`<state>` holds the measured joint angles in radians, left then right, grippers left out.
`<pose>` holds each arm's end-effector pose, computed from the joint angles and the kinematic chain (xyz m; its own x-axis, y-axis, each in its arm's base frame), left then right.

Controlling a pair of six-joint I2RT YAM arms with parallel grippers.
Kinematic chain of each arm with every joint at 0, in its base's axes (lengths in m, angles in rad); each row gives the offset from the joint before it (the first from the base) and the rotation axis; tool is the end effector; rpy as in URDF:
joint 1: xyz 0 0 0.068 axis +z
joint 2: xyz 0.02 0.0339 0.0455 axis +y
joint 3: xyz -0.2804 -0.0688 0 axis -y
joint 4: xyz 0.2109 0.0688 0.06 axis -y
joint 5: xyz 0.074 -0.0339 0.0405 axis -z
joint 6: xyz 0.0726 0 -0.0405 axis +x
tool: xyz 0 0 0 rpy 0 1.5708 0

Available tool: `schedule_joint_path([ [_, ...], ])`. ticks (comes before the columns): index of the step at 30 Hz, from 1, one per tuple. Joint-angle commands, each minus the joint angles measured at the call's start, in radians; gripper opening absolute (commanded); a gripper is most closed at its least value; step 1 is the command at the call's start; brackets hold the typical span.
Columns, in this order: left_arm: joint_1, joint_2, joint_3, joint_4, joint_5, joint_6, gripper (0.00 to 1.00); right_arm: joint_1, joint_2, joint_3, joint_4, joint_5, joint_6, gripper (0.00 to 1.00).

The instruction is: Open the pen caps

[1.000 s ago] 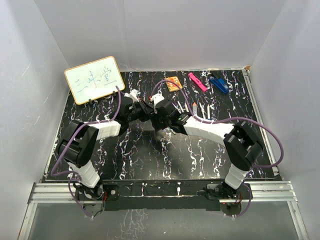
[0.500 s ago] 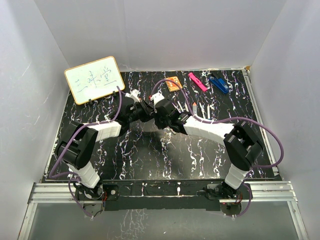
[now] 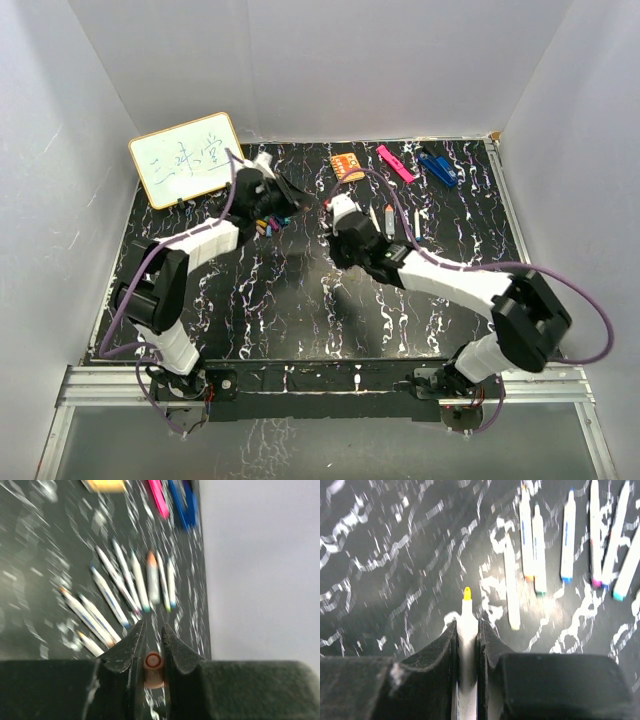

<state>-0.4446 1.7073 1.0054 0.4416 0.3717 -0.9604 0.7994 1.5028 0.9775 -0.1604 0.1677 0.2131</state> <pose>0.3451 -0.1936 0.2645 -0.7212 -0.5021 -0.4773 0.2209 0.4863 -0.8454 0.2361 0.2254 0.2472 -0.5619 -0.2788 -0.7788 -0.5095 0.8583 0.0604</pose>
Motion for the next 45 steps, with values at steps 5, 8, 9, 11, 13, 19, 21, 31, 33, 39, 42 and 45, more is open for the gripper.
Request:
schedule_joint_path([
  [5,0.127,0.027,0.054,-0.021,-0.117,0.05,0.0,0.01,-0.146,-0.103,-0.097,0.065,0.02,0.0],
  [8,0.128,0.012,0.038,-0.05,-0.115,0.067,0.0,0.009,-0.119,-0.085,-0.083,0.072,0.002,0.0],
  [9,0.129,-0.003,0.025,-0.062,-0.116,0.074,0.0,0.009,-0.1,-0.074,-0.077,0.072,-0.01,0.0],
  [11,0.134,-0.03,-0.013,-0.08,-0.118,0.088,0.0,0.009,-0.056,-0.046,-0.063,0.069,-0.029,0.0],
  [13,0.143,-0.061,-0.048,-0.115,-0.121,0.103,0.0,0.009,0.003,-0.012,-0.041,0.062,-0.051,0.0],
  [19,0.174,-0.155,-0.143,-0.189,-0.124,0.137,0.0,0.009,0.12,0.053,0.049,0.047,-0.094,0.0],
  [21,0.182,-0.176,-0.158,-0.212,-0.128,0.149,0.0,0.009,0.166,0.084,0.067,0.035,-0.103,0.0],
  [31,0.188,-0.156,-0.189,-0.255,-0.106,0.175,0.0,0.009,0.35,0.218,0.088,0.023,-0.142,0.0],
  [33,0.188,-0.136,-0.191,-0.249,-0.097,0.174,0.0,0.007,0.372,0.236,0.088,0.023,-0.149,0.0],
  [39,0.187,-0.102,-0.198,-0.229,-0.093,0.17,0.0,0.0,0.412,0.254,0.108,0.017,-0.154,0.0],
  [42,0.186,-0.077,-0.193,-0.223,-0.088,0.169,0.0,-0.005,0.426,0.257,0.115,0.011,-0.158,0.0],
  [45,0.186,-0.049,-0.194,-0.206,-0.084,0.161,0.0,-0.011,0.438,0.26,0.12,0.007,-0.16,0.0],
])
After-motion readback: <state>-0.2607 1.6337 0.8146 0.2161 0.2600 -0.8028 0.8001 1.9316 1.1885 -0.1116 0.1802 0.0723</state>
